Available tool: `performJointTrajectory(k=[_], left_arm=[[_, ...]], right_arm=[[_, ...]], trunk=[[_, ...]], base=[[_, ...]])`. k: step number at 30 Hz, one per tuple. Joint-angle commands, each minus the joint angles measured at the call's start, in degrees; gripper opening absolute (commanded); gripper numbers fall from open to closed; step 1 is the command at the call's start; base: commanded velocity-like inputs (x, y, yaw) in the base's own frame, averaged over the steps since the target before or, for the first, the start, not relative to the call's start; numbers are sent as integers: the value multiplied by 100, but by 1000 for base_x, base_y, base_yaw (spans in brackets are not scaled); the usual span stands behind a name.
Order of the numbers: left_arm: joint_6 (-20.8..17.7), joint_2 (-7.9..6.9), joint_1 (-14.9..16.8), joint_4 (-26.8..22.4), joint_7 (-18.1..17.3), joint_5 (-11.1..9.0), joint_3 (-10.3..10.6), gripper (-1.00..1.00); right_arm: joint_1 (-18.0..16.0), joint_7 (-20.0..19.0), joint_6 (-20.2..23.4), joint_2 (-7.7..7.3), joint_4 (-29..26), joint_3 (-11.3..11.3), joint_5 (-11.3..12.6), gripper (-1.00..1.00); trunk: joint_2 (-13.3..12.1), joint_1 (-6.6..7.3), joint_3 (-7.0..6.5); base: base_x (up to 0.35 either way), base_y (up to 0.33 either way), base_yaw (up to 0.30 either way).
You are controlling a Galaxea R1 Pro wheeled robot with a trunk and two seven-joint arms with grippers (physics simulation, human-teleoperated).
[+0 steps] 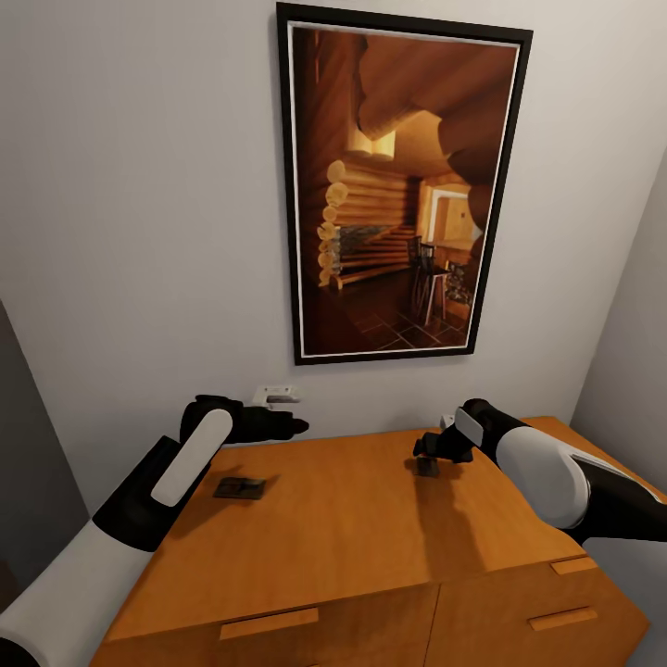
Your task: Take the four mousetraps from the cabinet in the bathroom and place them on the bathroom floor. Make sure all four end up on the same floor surface, and ensure that at least two of them are either under or directly next to the same bathroom sink.
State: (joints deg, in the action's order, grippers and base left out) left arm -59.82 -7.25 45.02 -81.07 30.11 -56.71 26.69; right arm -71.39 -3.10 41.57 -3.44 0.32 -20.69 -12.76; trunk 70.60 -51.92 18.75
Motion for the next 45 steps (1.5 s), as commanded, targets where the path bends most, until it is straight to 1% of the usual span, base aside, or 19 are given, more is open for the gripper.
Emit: performJointTrajectory(k=[1, 23, 34, 45], left_arm=[[-3, -5, 7, -5, 61, -55, 11, 100], [-3, -4, 7, -5, 59, -54, 3, 100], [-3, -4, 7, -5, 57, -54, 6, 100], [-3, -5, 7, -5, 61, -48, 10, 100]], right_arm=[[-6, -33, 15, -1, 3, -22, -60, 100], [13, -33, 9, 1, 5, -22, -68, 100], [19, -33, 9, -5, 11, -22, -90, 100], [20, -24, 9, -11, 10, -17, -125, 100]], trunk=[[5, 0, 7], [5, 0, 7], [5, 0, 7], [5, 0, 7]], base=[[0, 0, 0], [0, 2, 0], [0, 115, 0], [0, 23, 0]])
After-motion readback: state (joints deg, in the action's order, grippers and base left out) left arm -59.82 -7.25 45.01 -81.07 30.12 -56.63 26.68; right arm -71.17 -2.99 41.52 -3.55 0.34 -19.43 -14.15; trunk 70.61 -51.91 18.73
